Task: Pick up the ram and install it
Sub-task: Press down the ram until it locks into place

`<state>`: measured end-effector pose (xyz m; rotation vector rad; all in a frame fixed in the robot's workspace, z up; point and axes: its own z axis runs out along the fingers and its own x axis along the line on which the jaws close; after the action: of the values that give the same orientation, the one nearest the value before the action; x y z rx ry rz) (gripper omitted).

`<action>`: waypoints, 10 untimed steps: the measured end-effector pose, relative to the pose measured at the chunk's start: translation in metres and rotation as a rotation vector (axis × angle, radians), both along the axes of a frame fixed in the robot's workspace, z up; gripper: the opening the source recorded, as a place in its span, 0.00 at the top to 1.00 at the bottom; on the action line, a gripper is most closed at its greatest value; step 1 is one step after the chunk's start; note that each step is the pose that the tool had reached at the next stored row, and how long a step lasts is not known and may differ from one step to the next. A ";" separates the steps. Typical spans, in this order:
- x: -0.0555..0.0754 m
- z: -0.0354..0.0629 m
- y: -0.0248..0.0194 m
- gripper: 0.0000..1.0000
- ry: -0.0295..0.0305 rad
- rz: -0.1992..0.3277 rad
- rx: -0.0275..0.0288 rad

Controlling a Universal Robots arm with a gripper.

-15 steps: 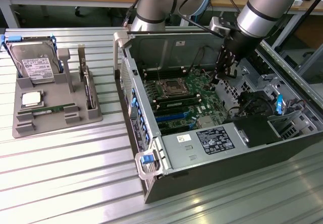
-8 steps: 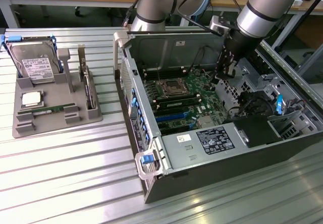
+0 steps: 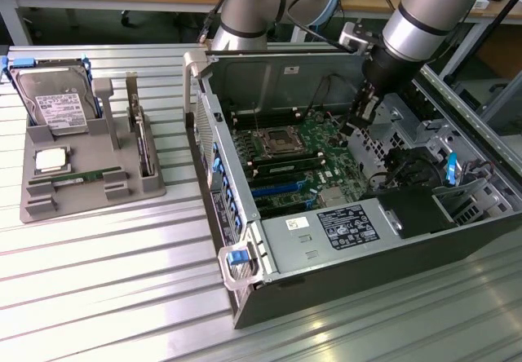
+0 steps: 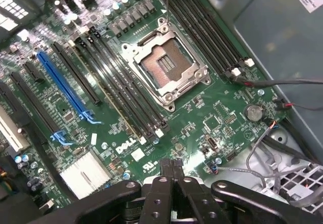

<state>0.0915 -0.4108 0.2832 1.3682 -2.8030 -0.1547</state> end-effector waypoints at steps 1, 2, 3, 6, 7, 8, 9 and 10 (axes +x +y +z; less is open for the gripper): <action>0.000 -0.0001 0.0000 0.90 0.0000 -0.015 0.0000; 0.000 -0.0001 0.0000 0.90 0.0000 -0.027 0.0000; 0.000 -0.0001 0.0000 0.90 0.0000 -0.036 0.0000; 0.000 -0.0003 0.0000 0.90 0.0000 -0.088 0.0000; 0.000 -0.0003 0.0000 0.90 0.0000 -0.102 -0.0001; 0.000 -0.0004 0.0000 0.90 0.0000 -0.111 -0.0001; 0.000 -0.0004 0.0000 0.90 0.0000 -0.126 0.0000; 0.000 -0.0005 0.0000 0.90 0.0000 -0.137 -0.0001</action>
<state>0.0915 -0.4108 0.2827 1.1757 -2.8963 -0.1565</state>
